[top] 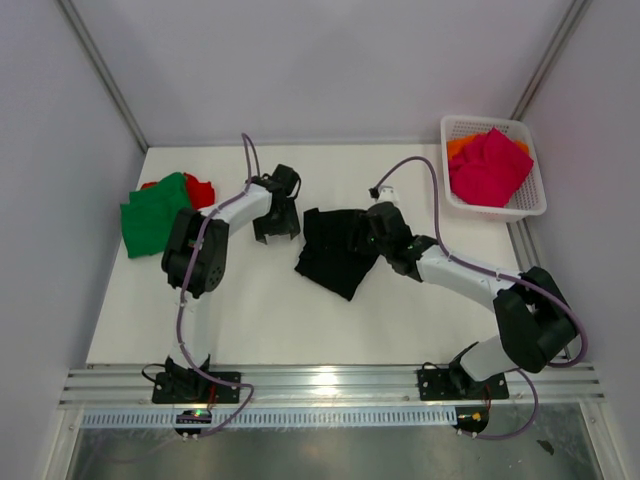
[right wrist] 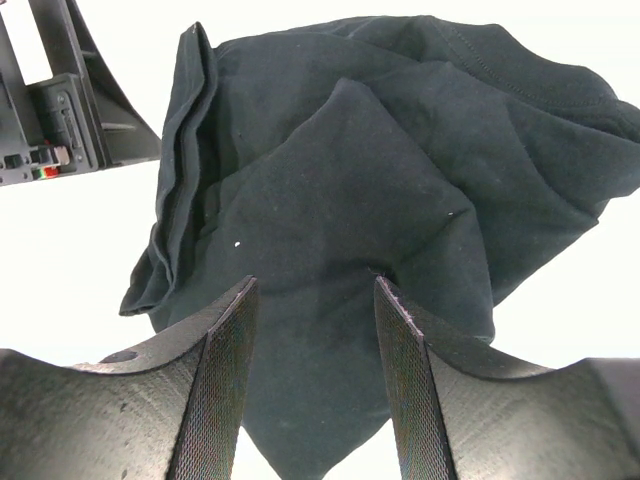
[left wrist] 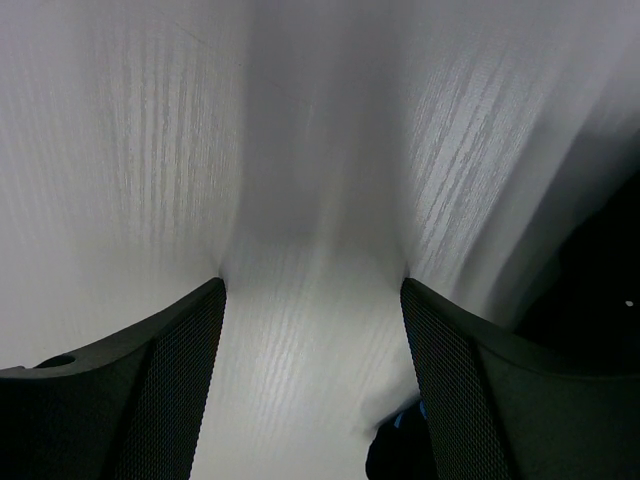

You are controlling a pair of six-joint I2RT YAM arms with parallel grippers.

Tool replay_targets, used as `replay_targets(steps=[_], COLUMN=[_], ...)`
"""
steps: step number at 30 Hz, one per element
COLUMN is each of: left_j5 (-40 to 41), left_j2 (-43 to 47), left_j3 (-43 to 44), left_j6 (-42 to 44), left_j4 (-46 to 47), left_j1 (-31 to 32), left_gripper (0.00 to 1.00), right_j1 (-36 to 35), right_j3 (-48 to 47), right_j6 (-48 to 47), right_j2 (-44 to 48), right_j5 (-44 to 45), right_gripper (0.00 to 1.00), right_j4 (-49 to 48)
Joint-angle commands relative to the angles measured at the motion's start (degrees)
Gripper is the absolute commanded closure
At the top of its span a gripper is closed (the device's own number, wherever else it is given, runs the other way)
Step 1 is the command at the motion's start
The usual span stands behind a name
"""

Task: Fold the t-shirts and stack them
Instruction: Fold the long partially folded tshirt into a neat square

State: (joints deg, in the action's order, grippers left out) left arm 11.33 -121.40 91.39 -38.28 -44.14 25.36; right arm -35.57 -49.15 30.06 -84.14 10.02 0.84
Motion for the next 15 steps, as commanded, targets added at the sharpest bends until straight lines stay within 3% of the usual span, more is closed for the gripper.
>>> replay_targets(steps=[1, 15], left_j5=[-2.4, -5.9], left_j2=[-2.0, -2.3], left_j3=[0.1, 0.5], left_j6=[-2.1, -4.2], left_j4=[2.4, 5.0], left_j1=[0.1, 2.2], left_gripper=[0.27, 0.27], right_j1=[-0.4, -1.4], right_j3=[-0.9, 0.4], right_j6=[-0.3, 1.4], right_j2=[-0.9, -5.5], right_j5=[-1.0, -2.9], right_gripper=[0.46, 0.46], right_j4=[-1.5, -4.2])
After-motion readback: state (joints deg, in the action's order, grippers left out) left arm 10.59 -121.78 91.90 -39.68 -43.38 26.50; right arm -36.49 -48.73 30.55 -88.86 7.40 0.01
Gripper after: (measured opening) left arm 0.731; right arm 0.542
